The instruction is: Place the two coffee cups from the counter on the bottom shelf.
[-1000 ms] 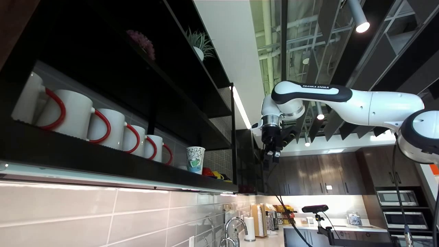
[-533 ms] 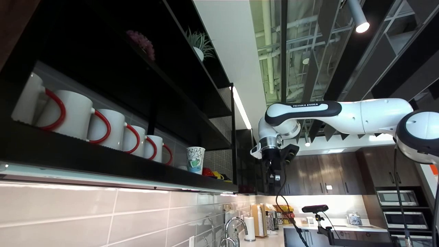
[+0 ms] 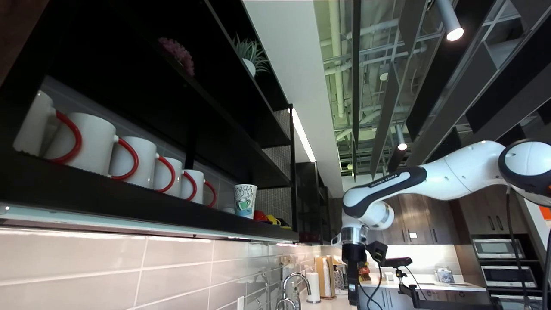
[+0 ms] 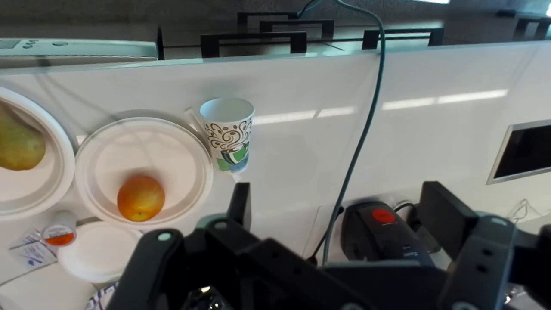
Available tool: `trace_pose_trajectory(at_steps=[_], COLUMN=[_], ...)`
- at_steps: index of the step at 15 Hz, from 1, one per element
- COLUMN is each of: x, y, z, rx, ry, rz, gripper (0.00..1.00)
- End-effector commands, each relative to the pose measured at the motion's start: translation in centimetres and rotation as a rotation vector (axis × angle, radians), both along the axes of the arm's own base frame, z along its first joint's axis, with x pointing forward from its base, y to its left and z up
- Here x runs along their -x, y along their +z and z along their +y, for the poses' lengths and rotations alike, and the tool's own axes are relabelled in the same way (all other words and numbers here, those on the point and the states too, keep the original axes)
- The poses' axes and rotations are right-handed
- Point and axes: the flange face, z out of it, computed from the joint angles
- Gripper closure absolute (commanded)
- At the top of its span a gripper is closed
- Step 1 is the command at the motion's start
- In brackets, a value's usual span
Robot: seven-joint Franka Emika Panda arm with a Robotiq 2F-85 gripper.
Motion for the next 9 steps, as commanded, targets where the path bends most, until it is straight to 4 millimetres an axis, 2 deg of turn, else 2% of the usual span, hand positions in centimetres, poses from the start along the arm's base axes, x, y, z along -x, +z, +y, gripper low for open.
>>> trace_pose_trajectory(at_steps=[1, 6, 7, 9], x=[0.9, -0.1, 0.4, 0.1], y=[-6.9, -13.5, -11.5, -13.2], z=[0.0, 0.4, 0.4, 0.5], rx=[-0.076, -0.208, -0.17, -0.193], ry=[-0.106, -0.225, -0.193, -0.212], rz=[-0.047, -0.101, -0.074, -0.072], gripper=[0.0, 0.0, 0.0, 0.0])
